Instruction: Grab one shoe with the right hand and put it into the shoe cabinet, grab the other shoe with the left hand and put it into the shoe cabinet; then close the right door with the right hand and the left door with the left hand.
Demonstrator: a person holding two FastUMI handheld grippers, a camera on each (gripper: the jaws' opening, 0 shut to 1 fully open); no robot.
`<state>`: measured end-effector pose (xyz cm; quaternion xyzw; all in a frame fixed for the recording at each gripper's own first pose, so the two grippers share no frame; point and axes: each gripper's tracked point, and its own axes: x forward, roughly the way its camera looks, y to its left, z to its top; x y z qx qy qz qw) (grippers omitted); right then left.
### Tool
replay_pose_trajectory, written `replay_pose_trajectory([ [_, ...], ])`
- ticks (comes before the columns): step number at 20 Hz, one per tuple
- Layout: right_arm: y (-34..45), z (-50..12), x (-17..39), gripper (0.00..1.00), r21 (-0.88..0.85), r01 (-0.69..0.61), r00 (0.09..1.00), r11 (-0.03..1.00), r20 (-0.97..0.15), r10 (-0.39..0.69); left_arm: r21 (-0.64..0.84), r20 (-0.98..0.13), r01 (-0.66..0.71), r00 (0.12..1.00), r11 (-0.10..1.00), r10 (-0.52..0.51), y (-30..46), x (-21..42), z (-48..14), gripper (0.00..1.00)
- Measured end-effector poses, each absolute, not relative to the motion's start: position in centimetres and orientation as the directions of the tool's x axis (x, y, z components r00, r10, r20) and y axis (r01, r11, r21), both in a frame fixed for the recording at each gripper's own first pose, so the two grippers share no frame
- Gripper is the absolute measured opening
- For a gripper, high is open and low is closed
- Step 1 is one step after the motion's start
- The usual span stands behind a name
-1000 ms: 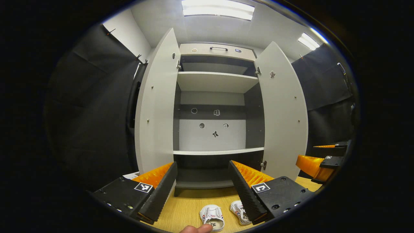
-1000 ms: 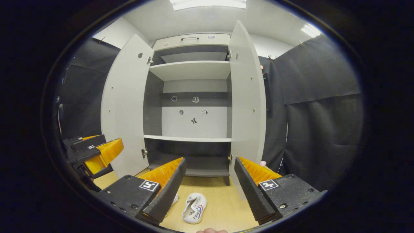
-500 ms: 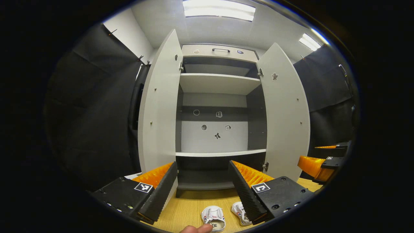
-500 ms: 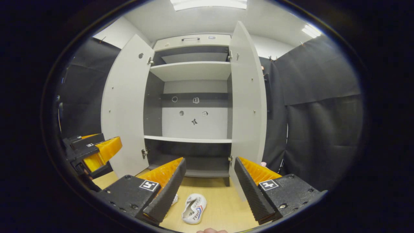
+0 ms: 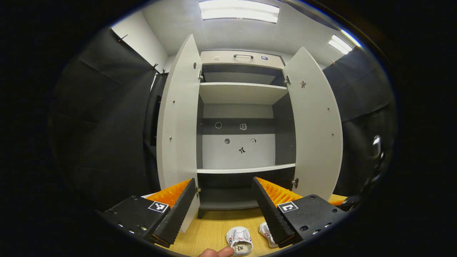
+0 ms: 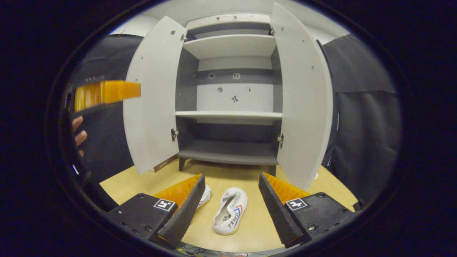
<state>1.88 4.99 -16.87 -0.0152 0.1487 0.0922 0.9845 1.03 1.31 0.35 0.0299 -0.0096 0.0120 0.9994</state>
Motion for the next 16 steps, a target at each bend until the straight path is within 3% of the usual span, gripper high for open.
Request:
replay_pose_trajectory([
  [4,6.3,-22.8,2.9,0.97,0.08,-0.195,0.881,0.978,-0.423,0.211,0.078,0.013,-0.048,0.999,0.996,0.048,2.8,0.5,0.2,0.95],
  [9,7.6,-27.6,5.4,0.82,0.089,-0.208,0.836,0.974,-0.502,0.224,0.088,-0.009,-0.06,0.998,0.994,0.061,4.3,0.4,-0.4,0.95],
  [12,7.7,-29.7,6.9,0.79,0.086,-0.198,0.809,0.976,-0.548,0.213,0.092,-0.014,-0.061,0.998,0.994,0.063,4.9,0.6,-0.6,0.95],
  [13,7.8,-30.5,7.2,0.7,0.089,-0.194,0.799,0.977,-0.563,0.21,0.091,-0.016,-0.061,0.998,0.994,0.063,5.0,0.6,-0.7,0.95],
  [14,7.8,-31.2,7.7,0.75,0.09,-0.189,0.792,0.978,-0.575,0.206,0.089,-0.018,-0.06,0.998,0.994,0.062,5.2,0.7,-0.7,0.95],
  [16,8.0,-32.9,8.4,0.67,0.087,-0.184,0.772,0.979,-0.604,0.199,0.087,-0.021,-0.061,0.998,0.994,0.063,5.6,0.8,-0.9,0.95],
])
